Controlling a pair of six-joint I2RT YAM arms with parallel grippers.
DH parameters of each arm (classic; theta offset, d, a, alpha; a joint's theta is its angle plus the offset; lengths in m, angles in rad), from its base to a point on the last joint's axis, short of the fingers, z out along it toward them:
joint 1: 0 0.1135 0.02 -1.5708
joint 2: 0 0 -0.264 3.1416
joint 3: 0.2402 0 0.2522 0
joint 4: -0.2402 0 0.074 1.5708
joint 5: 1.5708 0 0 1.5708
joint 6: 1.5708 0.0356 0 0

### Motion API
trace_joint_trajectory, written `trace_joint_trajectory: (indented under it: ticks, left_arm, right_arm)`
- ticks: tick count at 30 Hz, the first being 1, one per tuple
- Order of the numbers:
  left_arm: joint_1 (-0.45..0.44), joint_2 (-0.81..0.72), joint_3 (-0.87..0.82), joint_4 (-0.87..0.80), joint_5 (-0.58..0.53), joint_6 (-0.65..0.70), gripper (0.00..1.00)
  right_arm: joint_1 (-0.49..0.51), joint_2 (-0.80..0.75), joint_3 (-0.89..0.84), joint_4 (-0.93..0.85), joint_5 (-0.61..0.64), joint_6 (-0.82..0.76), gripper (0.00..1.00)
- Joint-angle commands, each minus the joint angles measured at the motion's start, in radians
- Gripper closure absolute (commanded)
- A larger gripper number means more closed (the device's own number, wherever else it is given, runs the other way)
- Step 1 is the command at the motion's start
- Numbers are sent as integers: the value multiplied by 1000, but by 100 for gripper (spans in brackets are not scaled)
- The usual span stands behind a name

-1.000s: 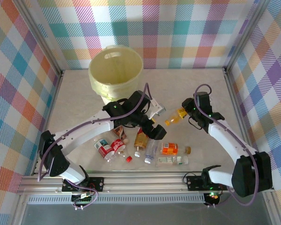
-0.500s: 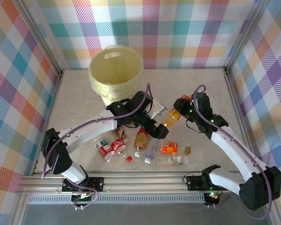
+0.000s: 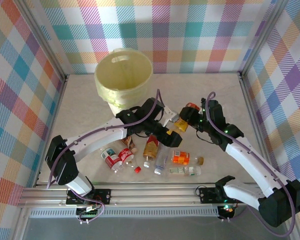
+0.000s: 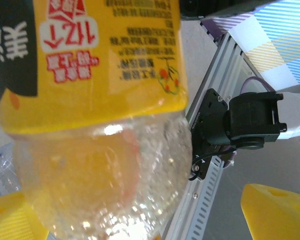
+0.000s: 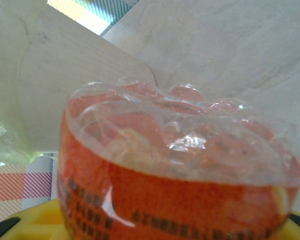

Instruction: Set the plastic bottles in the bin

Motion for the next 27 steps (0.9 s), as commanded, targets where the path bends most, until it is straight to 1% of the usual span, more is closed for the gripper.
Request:
trace_joint_trajectory:
  ticks: [1,5,13,16,18,24,27]
  left_arm:
    - [7,2,-22,61,30,-33,10]
    - [10,0,-36,90,28,-57,13]
    - [15,-21,-73,174,53,-113,23]
    - [16,-29,-79,185,55,-118,29]
    - [16,-31,-76,186,61,-119,35]
    - [16,-40,-79,193,67,-120,38]
    - [16,-46,-81,193,68,-112,42]
  right_arm:
    - [16,-19,28,44,-30,4,51]
    - [22,-25,30,45,-43,9,51]
    - [38,-36,26,43,-51,17,50]
    - [48,-31,26,46,-51,21,50]
    - [53,-25,29,45,-52,18,50]
    - [62,-13,35,48,-54,17,50]
    - [68,-7,35,49,-52,17,49]
